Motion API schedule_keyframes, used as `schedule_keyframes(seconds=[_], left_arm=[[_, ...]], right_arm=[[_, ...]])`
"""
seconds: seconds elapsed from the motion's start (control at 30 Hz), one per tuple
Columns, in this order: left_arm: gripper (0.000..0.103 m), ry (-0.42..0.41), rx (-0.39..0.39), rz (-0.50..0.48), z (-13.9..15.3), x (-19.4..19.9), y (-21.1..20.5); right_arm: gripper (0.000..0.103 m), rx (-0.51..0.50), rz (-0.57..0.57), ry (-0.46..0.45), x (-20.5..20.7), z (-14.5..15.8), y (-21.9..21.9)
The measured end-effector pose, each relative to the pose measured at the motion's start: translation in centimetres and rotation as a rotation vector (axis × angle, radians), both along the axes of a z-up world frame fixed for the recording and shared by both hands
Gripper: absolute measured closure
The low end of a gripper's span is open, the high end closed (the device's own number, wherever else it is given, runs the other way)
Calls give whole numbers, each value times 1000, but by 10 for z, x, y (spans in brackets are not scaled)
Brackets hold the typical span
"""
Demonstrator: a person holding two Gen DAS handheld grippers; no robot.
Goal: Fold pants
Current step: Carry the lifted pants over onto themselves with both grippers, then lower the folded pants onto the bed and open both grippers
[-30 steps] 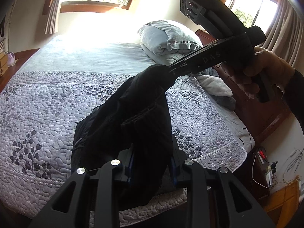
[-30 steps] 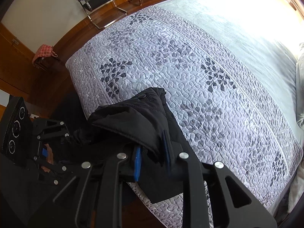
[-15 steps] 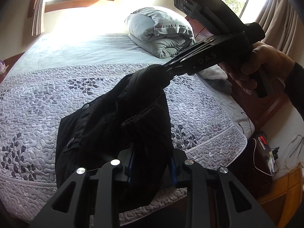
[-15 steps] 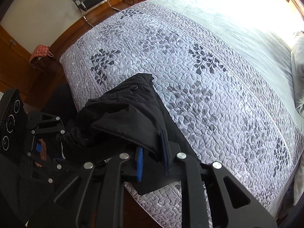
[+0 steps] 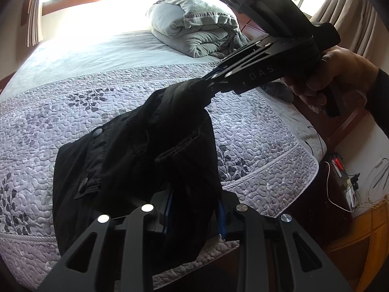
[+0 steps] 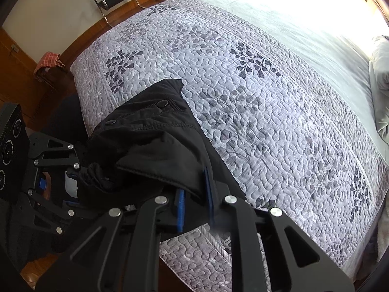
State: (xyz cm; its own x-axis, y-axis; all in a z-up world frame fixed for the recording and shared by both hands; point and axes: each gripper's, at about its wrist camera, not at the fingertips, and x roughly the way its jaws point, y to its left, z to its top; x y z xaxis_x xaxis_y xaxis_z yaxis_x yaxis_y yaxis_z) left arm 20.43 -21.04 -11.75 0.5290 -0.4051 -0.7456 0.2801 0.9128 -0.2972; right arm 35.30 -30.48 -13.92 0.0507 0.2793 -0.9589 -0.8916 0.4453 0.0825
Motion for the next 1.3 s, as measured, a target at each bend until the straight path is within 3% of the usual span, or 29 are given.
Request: schedule_keyframes(seconds=[1.1,1.27,1.3], left_arm=[[74,151,52,-46,-101,28,-49],[73,164,60,-50,-112,30,-52],[72,166,62,-50,-113,31,-52]], right_arm=[[91,-78,71,15,19,-108,-38],[86,-76,65,20,25,-117,-42],[80,-77,61,19,26,-119,-43]])
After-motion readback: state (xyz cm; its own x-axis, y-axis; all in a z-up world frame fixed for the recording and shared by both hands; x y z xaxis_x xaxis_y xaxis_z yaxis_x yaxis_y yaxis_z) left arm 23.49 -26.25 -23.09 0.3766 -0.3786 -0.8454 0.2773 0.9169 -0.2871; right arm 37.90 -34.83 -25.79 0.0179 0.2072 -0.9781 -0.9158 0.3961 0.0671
